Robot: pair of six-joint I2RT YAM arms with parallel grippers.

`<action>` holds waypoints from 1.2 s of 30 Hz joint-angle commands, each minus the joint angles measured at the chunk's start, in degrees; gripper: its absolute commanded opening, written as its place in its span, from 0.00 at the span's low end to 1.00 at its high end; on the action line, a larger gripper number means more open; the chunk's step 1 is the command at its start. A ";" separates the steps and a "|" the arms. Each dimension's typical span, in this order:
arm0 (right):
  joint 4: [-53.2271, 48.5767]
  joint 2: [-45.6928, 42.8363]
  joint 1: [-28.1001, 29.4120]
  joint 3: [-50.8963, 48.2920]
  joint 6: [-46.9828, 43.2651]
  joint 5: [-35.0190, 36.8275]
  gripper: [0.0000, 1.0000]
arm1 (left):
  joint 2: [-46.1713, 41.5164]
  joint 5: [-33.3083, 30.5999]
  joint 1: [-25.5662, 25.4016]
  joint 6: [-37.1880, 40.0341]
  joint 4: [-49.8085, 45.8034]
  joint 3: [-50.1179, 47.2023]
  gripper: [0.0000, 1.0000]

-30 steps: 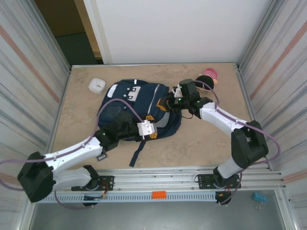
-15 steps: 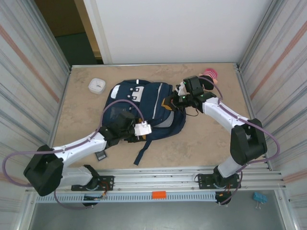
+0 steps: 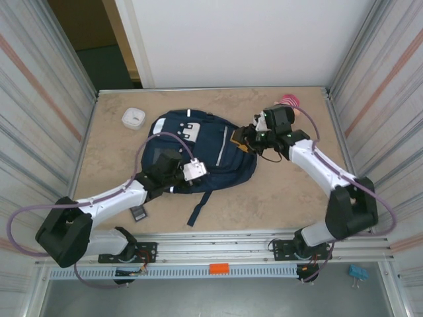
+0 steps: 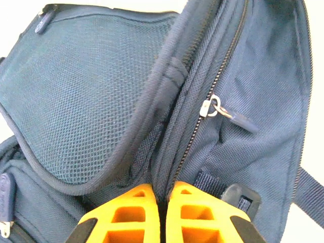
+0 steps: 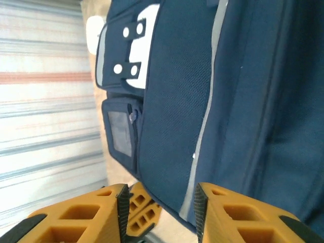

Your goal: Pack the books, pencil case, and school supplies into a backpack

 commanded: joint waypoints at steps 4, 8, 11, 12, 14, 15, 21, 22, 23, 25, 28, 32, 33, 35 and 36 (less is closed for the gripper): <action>-9.71 -14.73 9.18 -4.67 -8.89 20.17 0.41 | -2.77 13.22 1.39 -17.89 2.50 0.60 0.00; -6.34 -17.14 17.12 -9.12 -10.85 22.69 0.41 | -2.67 14.47 2.33 -22.69 2.87 0.84 0.00; -1.59 -15.97 21.35 -12.72 -10.32 22.84 0.40 | -1.96 16.13 2.42 -24.23 2.83 1.09 0.00; -0.24 -15.57 22.54 -13.52 -10.23 23.27 0.40 | -1.67 16.48 2.44 -24.77 2.71 1.28 0.00; 2.54 -14.72 25.22 -14.95 -10.86 25.82 0.40 | -0.93 17.53 2.49 -25.72 1.82 1.93 0.00; 3.53 -14.33 26.10 -15.48 -11.35 26.77 0.40 | -0.70 17.87 2.45 -26.41 1.32 2.29 0.00; 8.88 -10.23 29.83 -17.08 -16.90 30.28 0.42 | 0.65 19.59 2.52 -28.50 0.73 2.72 0.00; 9.74 -9.35 30.17 -17.01 -17.78 30.31 0.42 | 0.83 19.58 2.47 -28.64 0.64 2.76 0.00; 10.41 -8.50 30.39 -16.84 -18.74 30.28 0.42 | 1.01 19.26 2.52 -28.92 0.41 2.97 0.00; 9.99 -6.23 30.88 -15.67 -20.42 31.07 0.42 | 1.20 18.88 2.50 -29.91 0.01 3.10 0.00; 8.20 -3.62 32.19 -13.78 -23.01 33.57 0.43 | 0.94 18.90 2.52 -31.84 1.00 2.29 0.00; 7.60 -1.36 33.89 -13.03 -24.81 37.75 0.43 | 0.38 19.45 2.45 -32.78 2.80 1.14 0.00; 7.60 -0.88 34.09 -13.21 -24.79 39.37 0.43 | 0.09 19.62 2.49 -32.79 3.23 0.79 0.00; 8.39 -0.27 34.19 -13.91 -25.02 42.30 0.43 | -0.33 19.64 2.45 -32.96 4.11 0.02 0.00; 9.60 -0.16 34.19 -14.66 -25.38 43.39 0.43 | -0.54 19.61 2.45 -33.01 4.74 -0.54 0.00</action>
